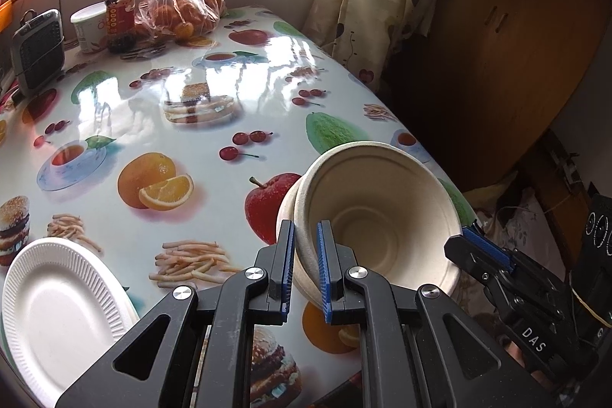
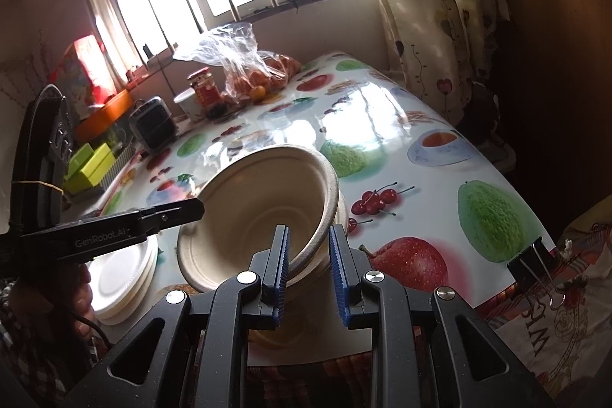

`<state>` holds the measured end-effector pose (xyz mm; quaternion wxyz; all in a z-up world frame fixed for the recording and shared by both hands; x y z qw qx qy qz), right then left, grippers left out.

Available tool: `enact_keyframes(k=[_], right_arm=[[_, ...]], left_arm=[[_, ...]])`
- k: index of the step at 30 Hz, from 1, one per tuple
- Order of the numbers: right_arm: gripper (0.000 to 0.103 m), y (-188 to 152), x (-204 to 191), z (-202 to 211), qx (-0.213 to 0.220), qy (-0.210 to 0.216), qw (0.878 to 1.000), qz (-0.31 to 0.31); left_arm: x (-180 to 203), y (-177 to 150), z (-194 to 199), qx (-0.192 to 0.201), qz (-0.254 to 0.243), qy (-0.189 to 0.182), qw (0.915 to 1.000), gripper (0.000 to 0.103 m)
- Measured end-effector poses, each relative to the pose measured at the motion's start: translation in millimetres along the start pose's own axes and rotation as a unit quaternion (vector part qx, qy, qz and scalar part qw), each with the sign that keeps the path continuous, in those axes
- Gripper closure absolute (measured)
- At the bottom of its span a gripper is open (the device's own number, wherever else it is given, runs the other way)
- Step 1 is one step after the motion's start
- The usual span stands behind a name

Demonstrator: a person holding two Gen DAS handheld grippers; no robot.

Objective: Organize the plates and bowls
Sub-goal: 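Lower the held beige bowl into the nested beige bowls with both grippers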

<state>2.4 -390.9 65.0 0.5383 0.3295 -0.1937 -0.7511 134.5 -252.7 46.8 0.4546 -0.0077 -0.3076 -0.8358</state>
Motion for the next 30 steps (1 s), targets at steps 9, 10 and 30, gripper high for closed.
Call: enact_keyframes(k=[9,10,30], right_arm=[[0.081,-2,3,-5,-0.004,0.0,1.0,-0.003],[0.081,-2,4,-6,-0.005,0.001,1.0,-0.004],[0.081,-5,6,-20,-0.019,0.002,1.0,-0.003]], left_arm=[[-1,-1,-7,-0.006,0.002,0.004,1.0,0.092],[-1,-1,-8,-0.008,0.003,0.004,1.0,0.092],[-5,-1,-16,-0.016,0.01,0.012,0.9998,0.092]])
Point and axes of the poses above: each gripper's, at about its wrist camera, not at the fingertips, and z roughly against the way its jaws point, x to its right, y to its top, the point moved 3 cm from there along -z, roughly the way its jaws point, and after that the axes turned 6 degrees about -x, right-handed, at the moved point
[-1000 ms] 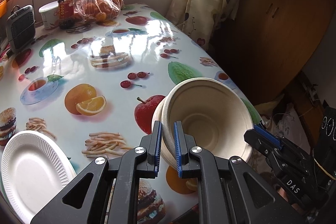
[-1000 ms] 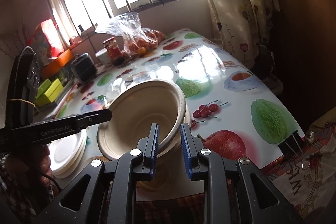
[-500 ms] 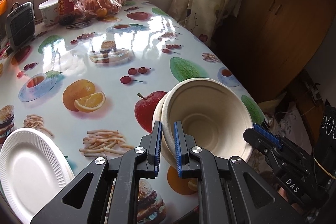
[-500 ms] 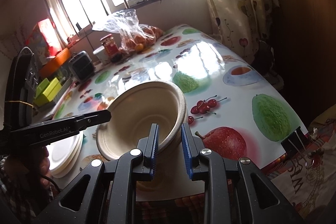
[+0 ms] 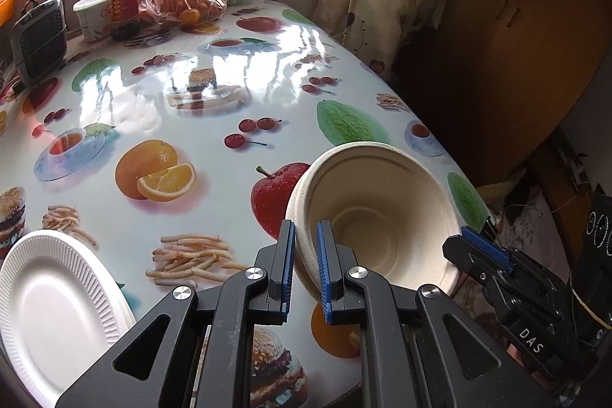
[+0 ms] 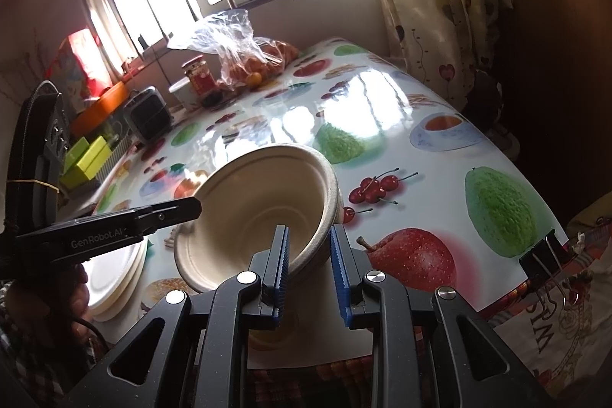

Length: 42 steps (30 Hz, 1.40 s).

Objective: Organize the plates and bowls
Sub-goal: 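Lower the held beige bowl into the nested beige bowls with both grippers, then open both grippers and shift them along the rim of the bowl stack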

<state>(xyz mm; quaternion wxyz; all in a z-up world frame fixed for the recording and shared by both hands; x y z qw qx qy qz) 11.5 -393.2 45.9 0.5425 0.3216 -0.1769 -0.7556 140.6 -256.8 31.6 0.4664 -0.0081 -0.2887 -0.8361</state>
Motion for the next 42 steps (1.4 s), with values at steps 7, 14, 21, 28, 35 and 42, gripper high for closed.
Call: enact_keyframes(k=[7,14,21,28,35,42], right_arm=[[0.081,-0.2,-0.2,-0.4,0.0,0.0,1.0,0.0],[0.081,0.1,-0.2,-0.5,0.0,0.0,1.0,0.0],[0.081,0.3,0.6,-0.8,0.0,0.0,1.0,-0.001],[0.081,0.1,0.6,-1.1,0.0,0.0,1.0,0.0],[0.081,0.6,0.7,-0.6,-0.001,0.001,1.0,0.0],[0.081,0.4,0.6,-0.7,-0.001,0.001,1.0,0.0]], left_arm=[[-0.3,-0.2,-0.7,-0.001,0.0,0.001,1.0,0.092],[-1.8,0.1,-3.0,-0.001,0.0,0.001,1.0,0.091],[-2.2,-0.4,-2.4,0.0,0.002,0.0,1.0,0.09],[-2.0,-1.1,-3.0,-0.002,0.001,0.0,1.0,0.088],[-0.5,-1.1,-3.9,-0.004,-0.002,0.002,1.0,0.081],[-0.8,-1.4,-3.3,-0.004,-0.001,0.002,1.0,0.08]])
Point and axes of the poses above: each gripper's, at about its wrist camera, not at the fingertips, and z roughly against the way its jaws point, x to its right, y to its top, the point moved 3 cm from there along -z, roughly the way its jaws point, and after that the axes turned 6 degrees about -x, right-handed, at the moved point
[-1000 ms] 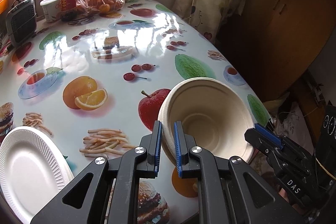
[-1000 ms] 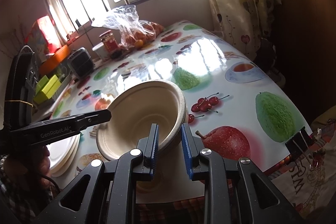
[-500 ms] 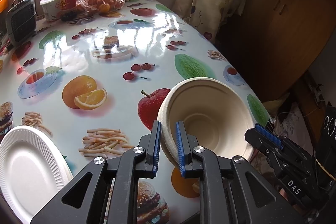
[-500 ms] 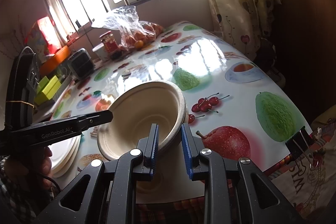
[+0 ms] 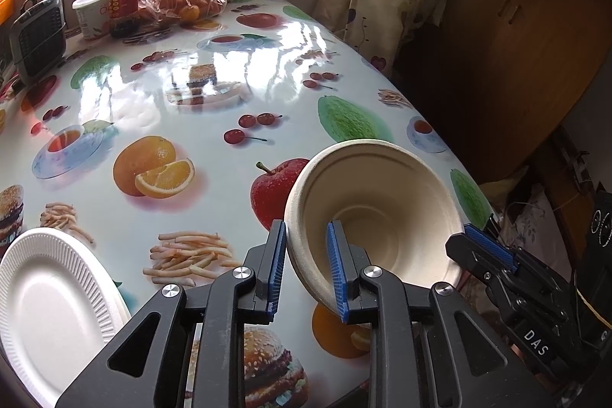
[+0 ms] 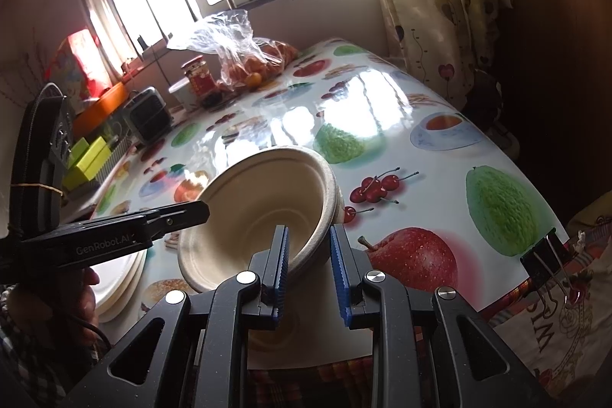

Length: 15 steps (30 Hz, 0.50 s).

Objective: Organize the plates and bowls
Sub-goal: 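Open both grippers and shift them along the rim of the bowl stack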

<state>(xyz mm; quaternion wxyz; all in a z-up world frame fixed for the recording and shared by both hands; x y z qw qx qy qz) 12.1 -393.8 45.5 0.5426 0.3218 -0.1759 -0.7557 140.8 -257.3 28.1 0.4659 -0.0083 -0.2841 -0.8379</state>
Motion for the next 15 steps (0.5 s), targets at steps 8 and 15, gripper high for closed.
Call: enact_keyframes(k=[8,15], right_arm=[[0.073,0.9,0.2,0.5,0.002,-0.001,1.0,-0.001],[0.068,1.2,1.0,0.9,0.003,0.001,1.0,-0.003]], left_arm=[[-0.4,-0.6,0.8,0.001,0.0,0.002,1.0,0.07],[0.4,-1.0,1.9,0.003,-0.001,0.005,1.0,0.067]])
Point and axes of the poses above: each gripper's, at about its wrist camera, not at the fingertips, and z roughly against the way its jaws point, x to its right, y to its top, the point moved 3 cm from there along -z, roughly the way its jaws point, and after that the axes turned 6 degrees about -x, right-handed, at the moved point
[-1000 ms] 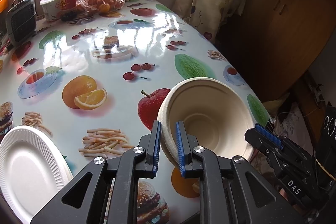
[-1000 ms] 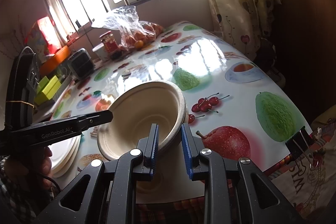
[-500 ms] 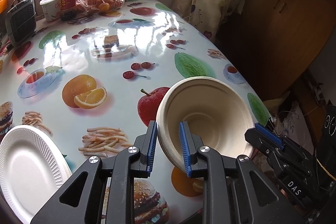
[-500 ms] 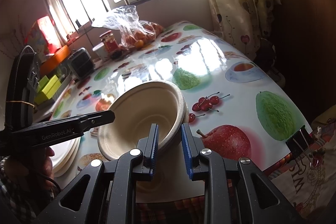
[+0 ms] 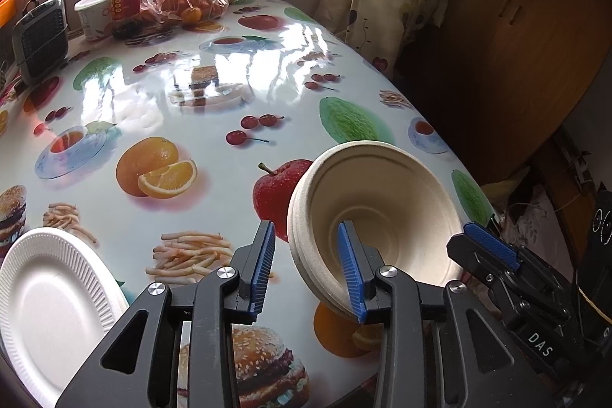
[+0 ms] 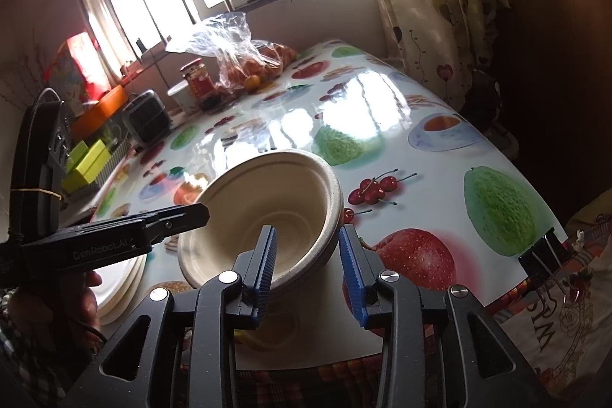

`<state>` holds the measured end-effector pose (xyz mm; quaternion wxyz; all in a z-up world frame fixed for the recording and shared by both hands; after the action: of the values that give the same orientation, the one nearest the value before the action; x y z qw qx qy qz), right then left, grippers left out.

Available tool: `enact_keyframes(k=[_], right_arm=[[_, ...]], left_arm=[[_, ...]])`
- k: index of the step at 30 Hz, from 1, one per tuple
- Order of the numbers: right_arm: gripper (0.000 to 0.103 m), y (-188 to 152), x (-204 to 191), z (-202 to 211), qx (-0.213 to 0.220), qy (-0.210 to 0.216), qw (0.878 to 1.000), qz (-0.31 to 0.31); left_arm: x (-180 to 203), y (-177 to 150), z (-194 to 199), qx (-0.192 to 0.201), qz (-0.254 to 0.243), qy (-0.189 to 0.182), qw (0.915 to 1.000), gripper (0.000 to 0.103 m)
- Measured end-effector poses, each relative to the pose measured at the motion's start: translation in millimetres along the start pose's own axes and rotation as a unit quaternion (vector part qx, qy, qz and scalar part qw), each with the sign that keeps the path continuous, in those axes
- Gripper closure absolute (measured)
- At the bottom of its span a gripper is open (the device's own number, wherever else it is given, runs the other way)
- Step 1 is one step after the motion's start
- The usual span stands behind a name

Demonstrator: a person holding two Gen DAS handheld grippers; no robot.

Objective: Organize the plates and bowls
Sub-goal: 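Open both grippers and shift them along the rim of the bowl stack, then close both grippers on the rim of the nested beige bowl stack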

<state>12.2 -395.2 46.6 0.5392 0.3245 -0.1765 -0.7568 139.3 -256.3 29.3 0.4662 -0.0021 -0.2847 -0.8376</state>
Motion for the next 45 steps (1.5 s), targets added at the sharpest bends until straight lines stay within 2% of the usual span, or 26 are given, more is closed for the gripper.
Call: enact_keyframes(k=[7,12,21,29,33,45], right_arm=[[0.064,1,2,1,0.001,-0.003,1.0,-0.004],[0.058,2,3,3,0.006,-0.003,1.0,-0.01],[0.05,2,5,2,0.007,-0.001,1.0,-0.012],[0.049,6,8,-3,0.001,0.003,1.0,-0.02],[0.048,8,13,-6,0.001,0.006,1.0,-0.024],[0.048,13,16,-20,-0.016,0.018,1.0,-0.019]], left_arm=[[2,-1,1,0.002,-0.006,0.005,1.0,0.065],[4,-2,3,0.007,-0.014,0.013,0.9998,0.057],[0,-3,6,0.018,-0.021,0.042,0.9987,0.053],[-2,-4,4,0.018,-0.02,0.046,0.9986,0.051],[-5,-5,1,0.015,-0.013,0.04,0.999,0.045],[4,-2,-4,0.006,-0.019,0.033,0.9993,0.044]])
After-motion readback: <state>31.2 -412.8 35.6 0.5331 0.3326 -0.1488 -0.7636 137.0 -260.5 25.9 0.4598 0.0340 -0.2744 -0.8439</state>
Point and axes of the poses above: each gripper's, at about its wrist camera, not at the fingertips, and z roughly against the way its jaws point, x to its right, y to its top, the point moved 3 cm from there along -z, roughly the way its jaws point, and after that the axes turned 6 degrees about -x, right-handed, at the moved point
